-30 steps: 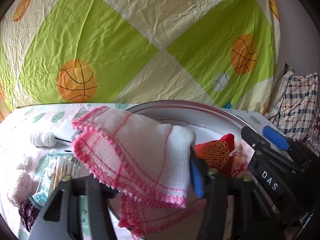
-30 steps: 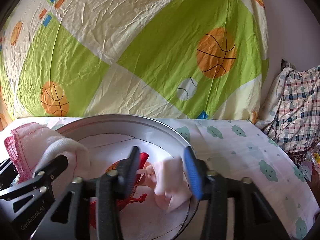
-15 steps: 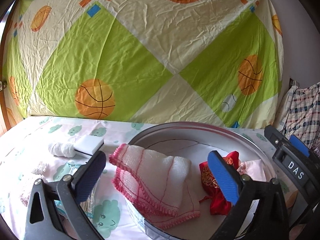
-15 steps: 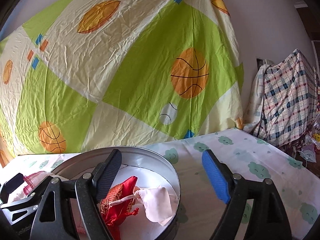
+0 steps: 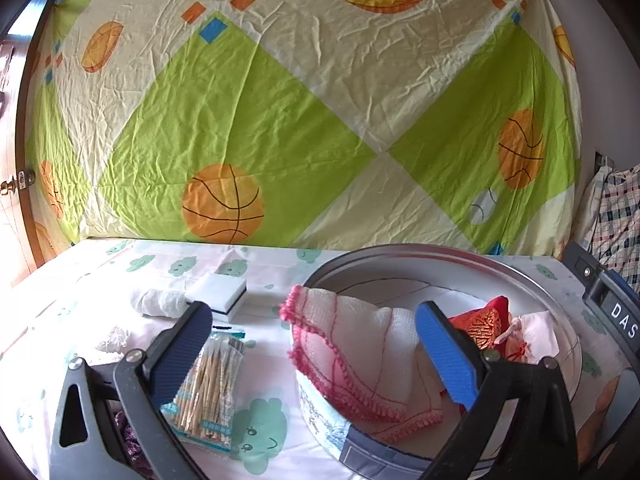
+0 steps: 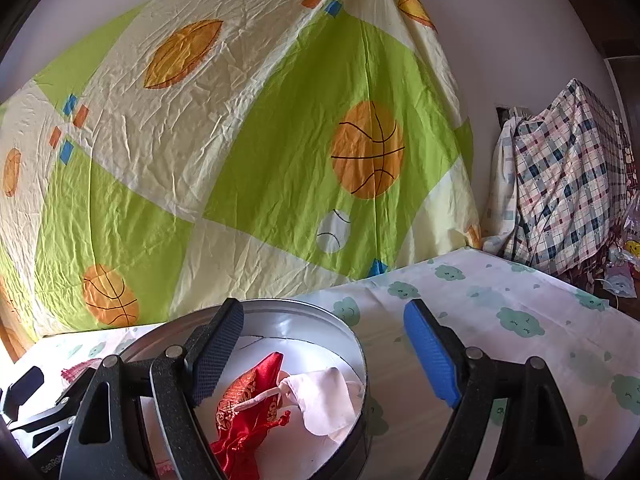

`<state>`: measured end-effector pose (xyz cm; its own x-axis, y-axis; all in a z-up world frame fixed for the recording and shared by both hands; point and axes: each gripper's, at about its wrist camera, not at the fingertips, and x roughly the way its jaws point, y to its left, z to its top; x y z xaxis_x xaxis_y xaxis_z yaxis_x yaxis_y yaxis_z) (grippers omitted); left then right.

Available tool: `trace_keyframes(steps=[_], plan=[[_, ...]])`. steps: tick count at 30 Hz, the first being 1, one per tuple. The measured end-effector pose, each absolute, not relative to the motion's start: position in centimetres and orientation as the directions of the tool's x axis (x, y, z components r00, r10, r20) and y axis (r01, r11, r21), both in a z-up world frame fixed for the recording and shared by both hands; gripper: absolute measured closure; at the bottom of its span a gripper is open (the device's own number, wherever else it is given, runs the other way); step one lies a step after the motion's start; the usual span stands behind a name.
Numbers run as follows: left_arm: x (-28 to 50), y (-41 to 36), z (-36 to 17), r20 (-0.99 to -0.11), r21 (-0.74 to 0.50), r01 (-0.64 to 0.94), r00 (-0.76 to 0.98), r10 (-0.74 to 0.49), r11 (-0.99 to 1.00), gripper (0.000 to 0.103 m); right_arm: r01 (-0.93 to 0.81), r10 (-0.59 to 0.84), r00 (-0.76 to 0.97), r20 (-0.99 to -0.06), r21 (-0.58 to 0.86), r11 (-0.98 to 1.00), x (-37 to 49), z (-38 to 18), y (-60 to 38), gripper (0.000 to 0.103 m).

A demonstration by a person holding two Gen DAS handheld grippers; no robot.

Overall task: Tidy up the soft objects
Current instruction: 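Withdraw both open tools from the tin toward the remaining items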

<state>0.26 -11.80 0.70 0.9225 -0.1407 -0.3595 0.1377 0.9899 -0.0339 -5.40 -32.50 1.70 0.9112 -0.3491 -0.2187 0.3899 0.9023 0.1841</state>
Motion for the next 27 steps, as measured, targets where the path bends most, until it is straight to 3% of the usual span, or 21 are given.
trace_keyframes(steps=[15, 27], plan=[[-0.9, -9.0, 0.5, -0.358, -0.029, 0.145, 0.922, -0.146, 0.989, 0.000, 0.419, -0.388, 0.904, -0.179, 0.192, 0.887, -7.8, 1.9, -30.6, 0.019], [-0.8, -5.2, 0.3, -0.382, -0.049, 0.106, 0.917, -0.117, 0.993, 0.000, 0.369, -0.340, 0.922, -0.184, 0.152, 0.917, -8.6, 2.0, -26.4, 0.019]])
